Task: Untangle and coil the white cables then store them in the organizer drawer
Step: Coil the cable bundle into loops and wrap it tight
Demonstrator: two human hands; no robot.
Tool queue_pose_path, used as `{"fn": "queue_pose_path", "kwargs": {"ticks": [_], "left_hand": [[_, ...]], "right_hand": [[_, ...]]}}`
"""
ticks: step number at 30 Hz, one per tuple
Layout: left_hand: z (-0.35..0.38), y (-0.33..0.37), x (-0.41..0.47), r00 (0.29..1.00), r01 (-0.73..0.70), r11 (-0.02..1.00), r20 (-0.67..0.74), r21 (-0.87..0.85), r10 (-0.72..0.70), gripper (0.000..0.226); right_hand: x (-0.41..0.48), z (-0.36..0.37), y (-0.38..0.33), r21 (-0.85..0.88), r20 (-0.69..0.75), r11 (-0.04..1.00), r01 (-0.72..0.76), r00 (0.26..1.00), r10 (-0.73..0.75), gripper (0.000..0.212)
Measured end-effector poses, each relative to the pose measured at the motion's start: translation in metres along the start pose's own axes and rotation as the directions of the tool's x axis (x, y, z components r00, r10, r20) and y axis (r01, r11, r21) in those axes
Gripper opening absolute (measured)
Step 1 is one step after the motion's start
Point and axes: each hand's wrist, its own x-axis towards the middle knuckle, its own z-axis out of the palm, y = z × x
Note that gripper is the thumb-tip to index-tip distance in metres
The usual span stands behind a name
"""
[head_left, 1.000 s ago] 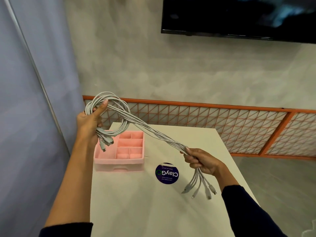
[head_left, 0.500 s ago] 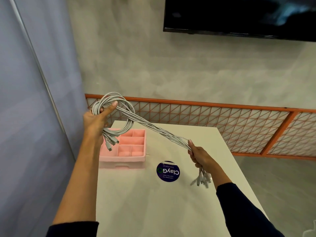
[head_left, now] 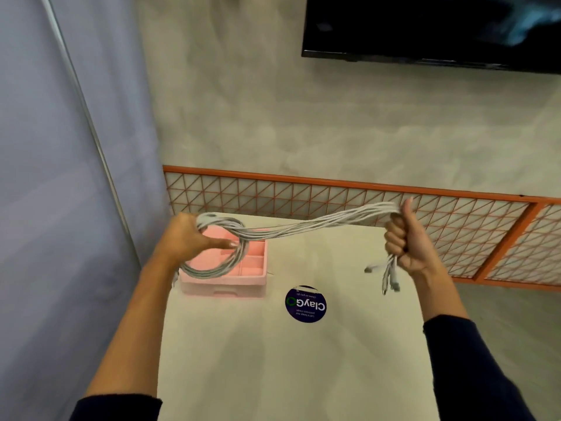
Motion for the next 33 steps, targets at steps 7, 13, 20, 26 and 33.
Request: {"fn": "queue_pose_path", "kwargs": {"ticks": [7,13,20,26,33], "left_hand": [[0.057,0.002,-0.025,0.998,-0.042,0.989,-0.038,0.139,0.048,0.072],[0.079,0.015,-0.035,0.99,0.142,0.978,-0.035,0.152,-0.138,0.082],[0.08,0.02,-0.036,0.981,0.186,0.906,0.119,-0.381,-0.151,0.083],[0.085,0.051,-0.045,0.967,0.207,0.744,0.25,-0.635,-0.055,0.058],[0.097,0.065,-0.043,0.948,0.288,0.648,0.306,-0.705,-0.088,0.058]], "right_hand": [[0.008,0.034,-0.046,0.061,-0.039,0.979,0.196,0.98,-0.194,0.061],[0.008,0.048,-0.05,0.146,-0.093,0.956,0.253,0.966,-0.242,0.06],[0.009,0.03,-0.032,0.12,-0.304,0.909,0.4,0.886,-0.35,0.049],[0.011,0.026,0.019,0.094,-0.499,0.923,0.374,0.82,-0.281,0.052],[0.005,0.06,0.082,0.197,-0.506,0.957,0.215,0.858,-0.089,0.056]]}}
